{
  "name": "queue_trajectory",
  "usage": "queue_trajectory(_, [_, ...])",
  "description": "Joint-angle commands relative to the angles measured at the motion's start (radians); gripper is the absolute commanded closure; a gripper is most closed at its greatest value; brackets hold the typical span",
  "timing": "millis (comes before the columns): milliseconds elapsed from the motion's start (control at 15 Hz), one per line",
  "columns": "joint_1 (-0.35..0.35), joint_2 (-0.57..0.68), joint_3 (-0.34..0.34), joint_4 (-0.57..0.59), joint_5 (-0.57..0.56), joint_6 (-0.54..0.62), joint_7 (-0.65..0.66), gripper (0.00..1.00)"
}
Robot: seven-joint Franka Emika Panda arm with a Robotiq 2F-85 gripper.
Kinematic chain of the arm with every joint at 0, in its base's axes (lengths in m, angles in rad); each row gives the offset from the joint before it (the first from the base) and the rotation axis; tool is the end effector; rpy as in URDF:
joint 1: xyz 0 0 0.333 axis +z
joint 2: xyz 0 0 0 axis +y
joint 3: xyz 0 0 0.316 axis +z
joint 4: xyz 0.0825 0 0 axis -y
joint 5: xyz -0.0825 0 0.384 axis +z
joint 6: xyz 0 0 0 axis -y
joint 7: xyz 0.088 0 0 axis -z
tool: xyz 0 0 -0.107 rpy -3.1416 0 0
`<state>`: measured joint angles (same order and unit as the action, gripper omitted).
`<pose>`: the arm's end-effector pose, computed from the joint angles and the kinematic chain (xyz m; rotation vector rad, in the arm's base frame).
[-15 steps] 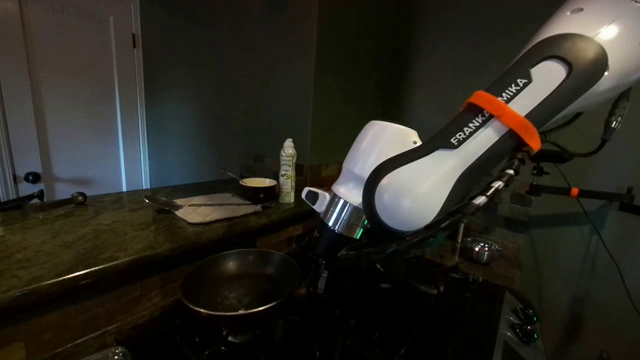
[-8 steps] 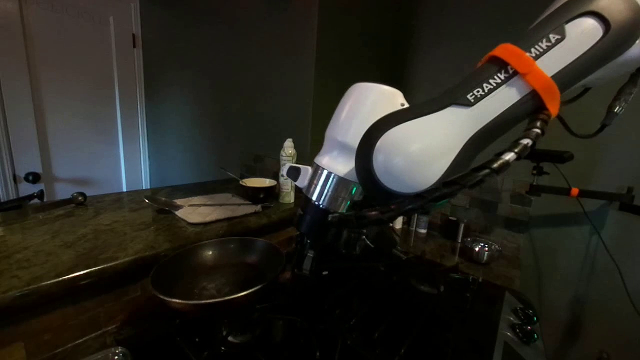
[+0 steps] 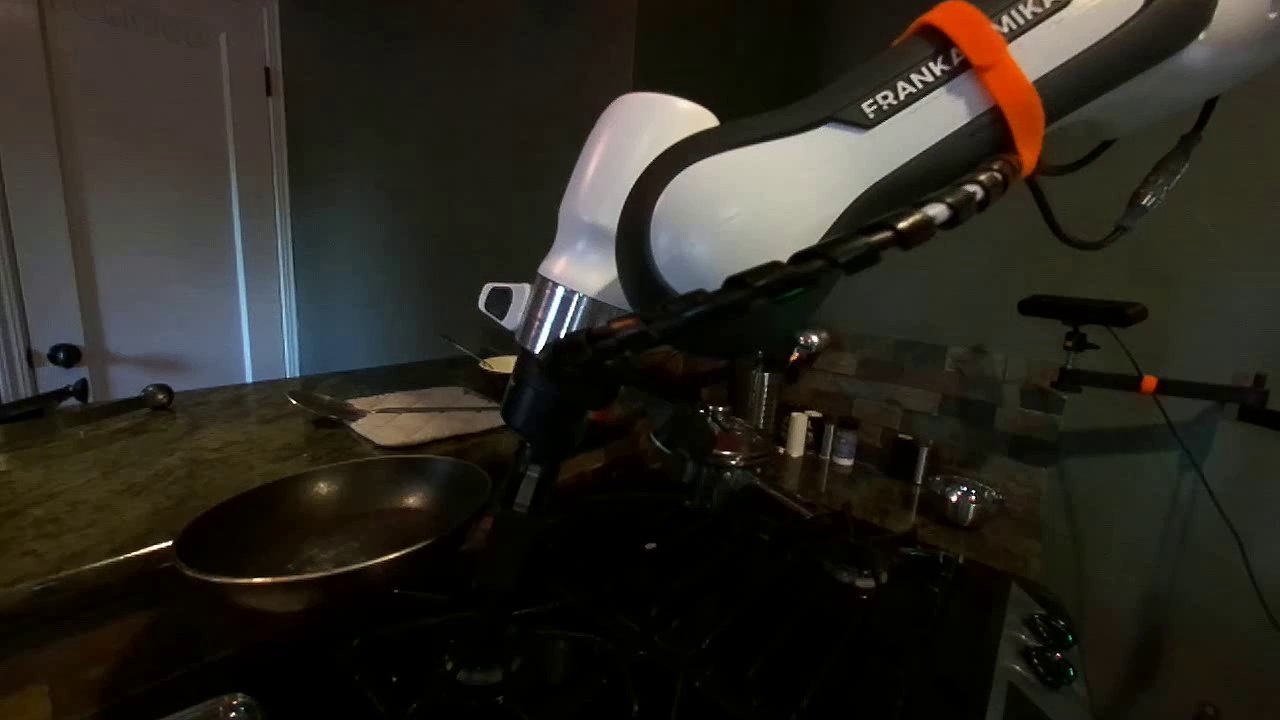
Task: Put the black pan on the counter.
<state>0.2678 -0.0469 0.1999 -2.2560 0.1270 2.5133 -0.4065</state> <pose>0.4833 0.2436 0.4137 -2.7890 -1.1530 -0.4573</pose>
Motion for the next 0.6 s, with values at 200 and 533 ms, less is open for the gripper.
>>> queue_trajectory(200, [-0.027, 0.005, 0.015, 0.069, -0.238, 0.093, 0.304, 1.0])
queue_trajectory(533, [-0.023, 0.138, 0.018, 0.307, -0.281, -0.041, 0.305, 1.0])
